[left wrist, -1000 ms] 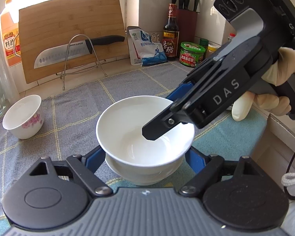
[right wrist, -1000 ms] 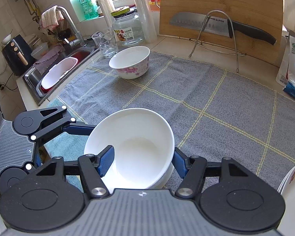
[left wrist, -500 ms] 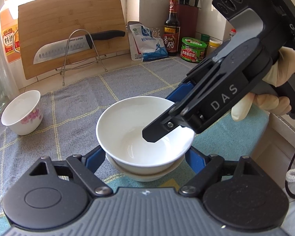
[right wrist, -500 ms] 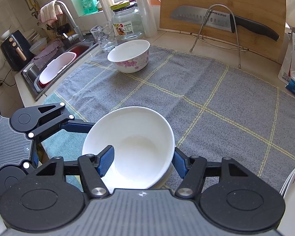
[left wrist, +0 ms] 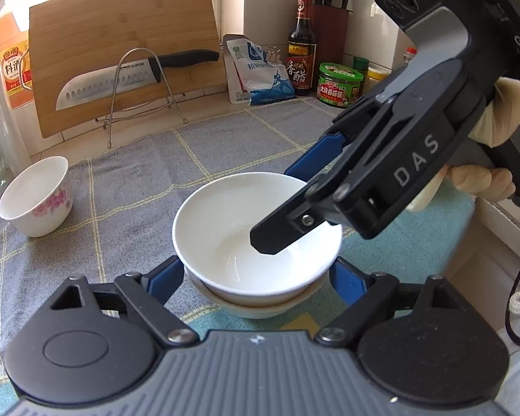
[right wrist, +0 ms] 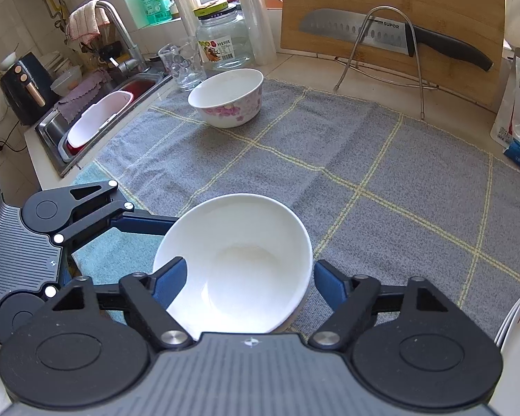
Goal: Organize plates and bowls
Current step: 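Open the right tool and withdraw it from the bowl stack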
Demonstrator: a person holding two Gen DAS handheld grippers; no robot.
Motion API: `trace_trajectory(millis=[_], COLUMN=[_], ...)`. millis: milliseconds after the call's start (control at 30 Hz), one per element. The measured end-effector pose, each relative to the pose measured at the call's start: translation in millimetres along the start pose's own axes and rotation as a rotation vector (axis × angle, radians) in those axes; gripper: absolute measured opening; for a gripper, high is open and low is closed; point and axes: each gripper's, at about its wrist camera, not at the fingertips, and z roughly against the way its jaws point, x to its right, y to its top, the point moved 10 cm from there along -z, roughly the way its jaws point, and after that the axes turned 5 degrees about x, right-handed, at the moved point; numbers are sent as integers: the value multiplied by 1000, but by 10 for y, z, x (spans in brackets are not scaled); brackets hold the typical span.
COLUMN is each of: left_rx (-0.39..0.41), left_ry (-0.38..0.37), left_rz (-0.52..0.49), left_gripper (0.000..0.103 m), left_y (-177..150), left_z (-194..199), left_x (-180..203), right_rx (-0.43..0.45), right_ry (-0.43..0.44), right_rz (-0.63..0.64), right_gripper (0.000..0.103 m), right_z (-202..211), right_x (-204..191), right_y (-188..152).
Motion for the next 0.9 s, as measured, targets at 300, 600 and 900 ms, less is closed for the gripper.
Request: trace_trajectory(millis=[300, 600, 900], left_rx=[20, 64, 82], left_ry=[-16, 38, 214], left_rz=[-6, 28, 118], left_gripper=[95, 95, 95], left_y=[16, 34, -48], left_z=[135, 364, 358], left_x=[7, -207, -954], right_rx=[18, 53, 104], right_ry=[-24, -67, -153], right_rz=[23, 87, 168], right_gripper=[97, 103, 103], right_z=[22, -18, -261], right_x=[-5, -62, -210], right_y=[62, 287, 692])
